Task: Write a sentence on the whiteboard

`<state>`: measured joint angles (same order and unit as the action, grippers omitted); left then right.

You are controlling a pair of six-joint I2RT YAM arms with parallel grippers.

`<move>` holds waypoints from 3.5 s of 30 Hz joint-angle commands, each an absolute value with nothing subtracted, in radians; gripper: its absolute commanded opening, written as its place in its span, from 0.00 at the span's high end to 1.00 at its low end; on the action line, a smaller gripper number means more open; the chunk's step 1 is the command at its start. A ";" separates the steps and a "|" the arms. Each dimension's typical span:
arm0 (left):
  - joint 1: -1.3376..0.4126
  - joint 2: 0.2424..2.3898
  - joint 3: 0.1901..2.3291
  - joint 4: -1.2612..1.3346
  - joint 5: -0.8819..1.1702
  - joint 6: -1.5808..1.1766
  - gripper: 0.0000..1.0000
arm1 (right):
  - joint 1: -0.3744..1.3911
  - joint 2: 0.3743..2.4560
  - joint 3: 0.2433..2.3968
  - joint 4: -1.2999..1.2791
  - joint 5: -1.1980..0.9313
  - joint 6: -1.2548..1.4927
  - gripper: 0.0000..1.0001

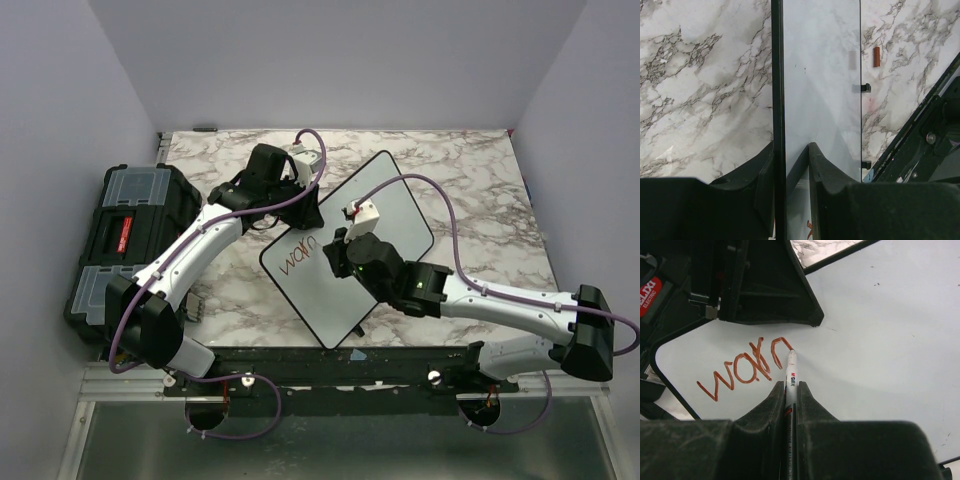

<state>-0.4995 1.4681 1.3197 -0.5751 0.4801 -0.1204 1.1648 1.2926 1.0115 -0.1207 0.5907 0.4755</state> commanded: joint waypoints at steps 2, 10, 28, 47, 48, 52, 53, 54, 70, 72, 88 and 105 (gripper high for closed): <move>-0.545 1.466 1.307 -0.641 0.517 -0.071 1.00 | 1.162 1.268 0.959 -0.189 0.583 0.517 0.99; -0.548 1.463 1.305 -0.641 0.514 -0.071 1.00 | 1.161 1.268 0.966 -0.193 0.572 0.517 0.99; -0.554 1.462 1.305 -0.641 0.510 -0.070 1.00 | 1.163 1.349 1.064 -0.167 0.621 0.462 0.99; -0.556 1.460 1.307 -0.642 0.522 -0.071 1.00 | 1.149 1.389 1.100 -0.197 0.700 0.466 0.99; -0.557 1.460 1.307 -0.641 0.523 -0.070 1.00 | 1.148 1.387 1.096 -0.199 0.700 0.472 0.99; -0.557 1.459 1.307 -0.643 0.523 -0.069 1.00 | 1.149 1.375 1.077 -0.211 0.690 0.494 0.99; -0.556 1.458 1.307 -0.643 0.524 -0.069 1.00 | 1.148 1.371 1.071 -0.213 0.686 0.500 0.99; -0.557 1.457 1.307 -0.643 0.524 -0.069 1.00 | 1.149 1.367 1.064 -0.215 0.680 0.505 0.99; -0.557 1.447 1.305 -0.642 0.526 -0.069 1.00 | 1.148 1.315 1.006 -0.235 0.628 0.565 0.99; -0.556 1.447 1.304 -0.643 0.522 -0.068 1.00 | 1.149 1.308 1.015 -0.242 0.629 0.565 0.99; -0.556 1.418 1.294 -0.637 0.539 -0.073 1.00 | 1.147 1.183 1.007 -0.276 0.700 0.563 0.99; -0.556 1.425 1.298 -0.640 0.537 -0.072 1.00 | 1.018 1.185 1.027 -0.278 0.578 0.486 1.00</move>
